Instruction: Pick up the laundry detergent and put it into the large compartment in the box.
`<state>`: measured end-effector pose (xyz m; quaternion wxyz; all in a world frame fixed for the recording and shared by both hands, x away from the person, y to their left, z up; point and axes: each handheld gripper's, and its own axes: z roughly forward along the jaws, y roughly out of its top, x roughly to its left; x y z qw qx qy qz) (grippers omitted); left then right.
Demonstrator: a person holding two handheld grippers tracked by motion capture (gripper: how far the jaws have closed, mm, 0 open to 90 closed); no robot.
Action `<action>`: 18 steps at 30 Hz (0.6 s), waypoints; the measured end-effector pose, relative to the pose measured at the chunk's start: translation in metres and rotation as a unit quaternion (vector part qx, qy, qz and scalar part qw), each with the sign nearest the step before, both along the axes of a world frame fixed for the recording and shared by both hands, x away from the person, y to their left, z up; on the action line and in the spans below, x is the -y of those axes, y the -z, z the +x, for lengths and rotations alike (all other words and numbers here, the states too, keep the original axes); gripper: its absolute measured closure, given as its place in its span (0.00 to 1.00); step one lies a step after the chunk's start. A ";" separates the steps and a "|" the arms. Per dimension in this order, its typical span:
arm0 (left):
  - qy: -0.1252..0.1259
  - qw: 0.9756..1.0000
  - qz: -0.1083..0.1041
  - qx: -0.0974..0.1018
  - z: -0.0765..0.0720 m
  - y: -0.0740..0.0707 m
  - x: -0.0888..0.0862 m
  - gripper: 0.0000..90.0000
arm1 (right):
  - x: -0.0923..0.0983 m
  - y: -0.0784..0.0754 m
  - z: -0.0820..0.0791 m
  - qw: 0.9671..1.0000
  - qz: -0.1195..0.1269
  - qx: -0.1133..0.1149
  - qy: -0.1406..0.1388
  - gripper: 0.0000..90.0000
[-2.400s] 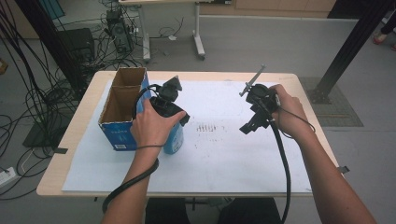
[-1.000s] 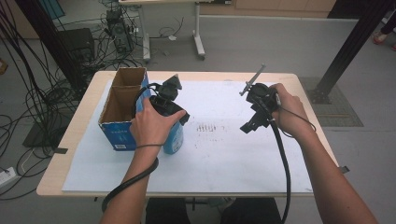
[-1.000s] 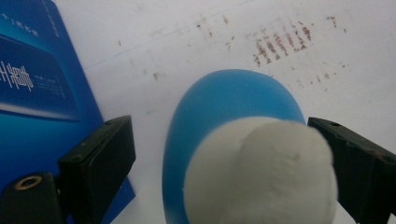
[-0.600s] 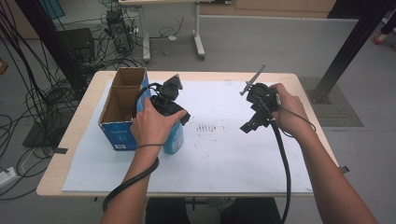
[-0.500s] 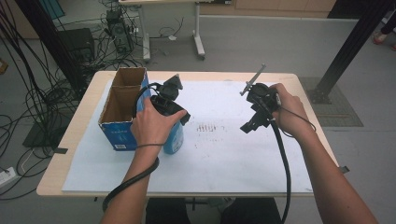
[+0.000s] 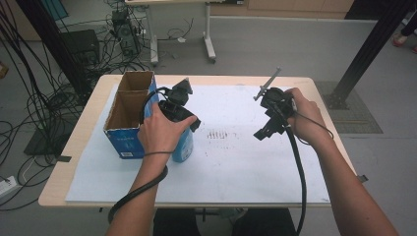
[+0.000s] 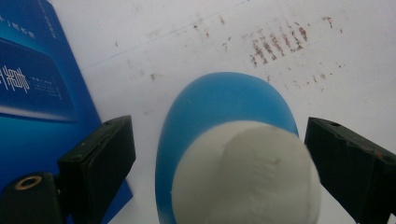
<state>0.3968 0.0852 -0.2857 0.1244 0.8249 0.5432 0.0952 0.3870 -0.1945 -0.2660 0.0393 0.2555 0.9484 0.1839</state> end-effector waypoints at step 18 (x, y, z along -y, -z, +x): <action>-0.001 1.000 0.001 -0.001 0.000 0.000 -0.001 0.11 | 0.000 0.000 0.000 1.000 -0.001 0.000 0.001 0.05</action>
